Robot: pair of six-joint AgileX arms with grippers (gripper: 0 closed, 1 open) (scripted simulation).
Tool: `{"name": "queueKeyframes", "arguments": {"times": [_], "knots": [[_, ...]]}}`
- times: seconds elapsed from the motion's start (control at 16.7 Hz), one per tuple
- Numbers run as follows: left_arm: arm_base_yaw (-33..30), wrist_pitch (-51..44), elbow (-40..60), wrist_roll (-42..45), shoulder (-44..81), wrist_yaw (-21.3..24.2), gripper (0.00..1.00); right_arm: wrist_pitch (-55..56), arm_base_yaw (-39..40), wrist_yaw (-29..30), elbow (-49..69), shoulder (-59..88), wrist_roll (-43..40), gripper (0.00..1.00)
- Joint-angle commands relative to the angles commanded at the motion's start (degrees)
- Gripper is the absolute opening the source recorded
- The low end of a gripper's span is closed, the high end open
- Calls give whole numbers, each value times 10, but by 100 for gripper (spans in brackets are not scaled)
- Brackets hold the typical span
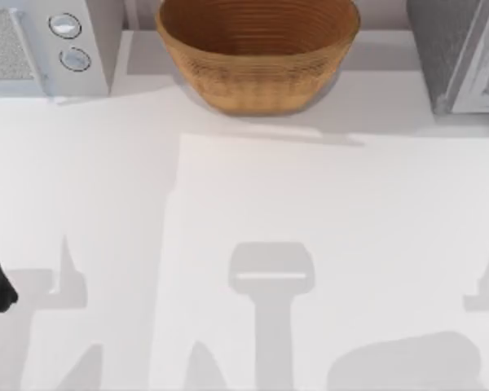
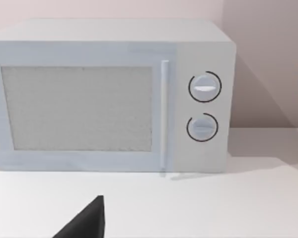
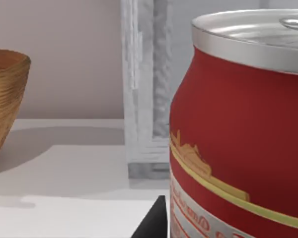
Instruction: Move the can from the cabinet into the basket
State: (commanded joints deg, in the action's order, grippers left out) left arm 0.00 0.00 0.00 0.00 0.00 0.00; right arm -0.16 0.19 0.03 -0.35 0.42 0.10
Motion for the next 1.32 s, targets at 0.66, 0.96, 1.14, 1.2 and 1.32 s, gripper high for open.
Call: {"name": "queueKeyframes", "arguments": {"times": [0.66,0.96,1.14,1.2,1.32], "knots": [[0,0,0,0,0,0,100,75,94,102,285,322,3,0],[0,0,0,0,0,0,100,134,179,187,538,646,5,0],[0,0,0,0,0,0,100,170,230,240,693,846,6,0],[0,0,0,0,0,0,100,182,246,256,743,911,7,0],[0,0,0,0,0,0,100,204,277,288,836,1031,8,0]]}}
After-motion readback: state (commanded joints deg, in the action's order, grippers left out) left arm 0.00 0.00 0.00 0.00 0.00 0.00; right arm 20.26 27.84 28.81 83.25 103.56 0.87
